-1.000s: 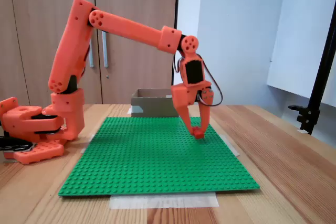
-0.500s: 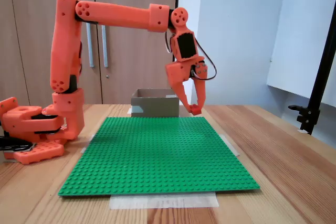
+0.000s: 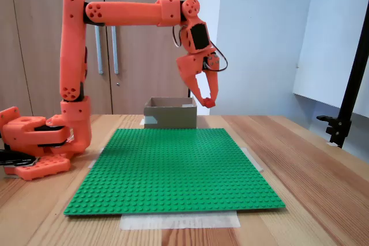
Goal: Pick the red lego block and put it in the box.
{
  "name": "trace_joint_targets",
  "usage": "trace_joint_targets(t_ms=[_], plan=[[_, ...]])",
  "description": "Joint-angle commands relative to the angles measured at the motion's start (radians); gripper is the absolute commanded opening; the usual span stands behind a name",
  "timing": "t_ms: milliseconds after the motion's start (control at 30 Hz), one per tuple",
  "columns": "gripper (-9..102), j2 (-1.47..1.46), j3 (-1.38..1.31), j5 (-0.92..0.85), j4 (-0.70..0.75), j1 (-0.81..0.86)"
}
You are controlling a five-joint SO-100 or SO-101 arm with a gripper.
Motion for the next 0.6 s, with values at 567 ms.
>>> trace_joint_targets(t_ms=[567], plan=[[1,0.055,-0.109,0.08,0.015,-0.328]])
